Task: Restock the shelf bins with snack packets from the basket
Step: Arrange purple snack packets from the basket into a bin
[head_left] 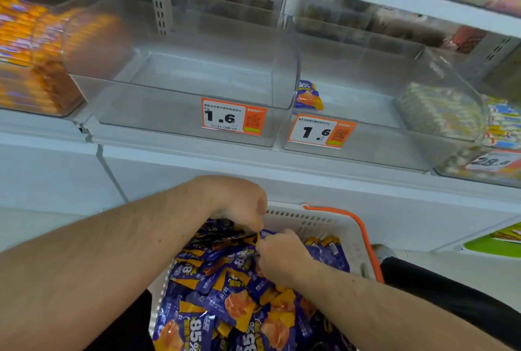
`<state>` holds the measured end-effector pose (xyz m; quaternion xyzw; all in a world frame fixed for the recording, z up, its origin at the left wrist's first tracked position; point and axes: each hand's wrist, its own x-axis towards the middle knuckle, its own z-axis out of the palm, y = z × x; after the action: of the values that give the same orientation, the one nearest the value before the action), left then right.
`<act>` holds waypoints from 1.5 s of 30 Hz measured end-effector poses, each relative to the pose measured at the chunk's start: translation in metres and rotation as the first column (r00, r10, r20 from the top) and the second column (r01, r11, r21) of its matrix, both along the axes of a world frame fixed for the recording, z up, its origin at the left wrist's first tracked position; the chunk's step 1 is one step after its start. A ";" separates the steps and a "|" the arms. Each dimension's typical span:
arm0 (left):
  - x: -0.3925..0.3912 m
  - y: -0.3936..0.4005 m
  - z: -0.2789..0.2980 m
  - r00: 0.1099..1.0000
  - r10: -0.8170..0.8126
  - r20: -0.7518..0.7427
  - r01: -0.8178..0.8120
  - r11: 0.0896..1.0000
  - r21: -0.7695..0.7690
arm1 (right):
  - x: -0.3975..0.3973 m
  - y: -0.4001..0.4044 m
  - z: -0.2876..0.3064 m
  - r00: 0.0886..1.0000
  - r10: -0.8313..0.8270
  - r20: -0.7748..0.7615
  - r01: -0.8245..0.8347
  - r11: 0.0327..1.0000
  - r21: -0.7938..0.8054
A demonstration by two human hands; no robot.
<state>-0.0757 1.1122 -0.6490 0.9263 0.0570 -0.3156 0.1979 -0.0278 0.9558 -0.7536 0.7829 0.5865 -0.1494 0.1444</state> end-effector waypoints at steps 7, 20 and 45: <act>-0.005 0.004 0.021 0.992 0.025 0.127 -0.008 0.991 -0.132 | 0.041 0.008 0.128 0.773 -0.341 -0.536 0.487 0.859 0.157; 0.012 -0.015 0.090 0.718 0.457 0.524 -0.079 0.803 -0.591 | 0.050 -0.046 0.214 0.251 -0.315 -0.916 0.760 0.650 -0.015; 0.079 0.015 0.066 0.339 0.442 0.830 -0.700 0.708 -0.091 | 0.241 0.047 0.189 0.874 -0.394 0.284 0.462 0.854 -0.238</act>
<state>0.0037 1.1272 -0.5829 0.8972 0.3294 0.2433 0.1653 0.2137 1.0025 -0.5646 0.8749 0.3468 -0.1753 0.2891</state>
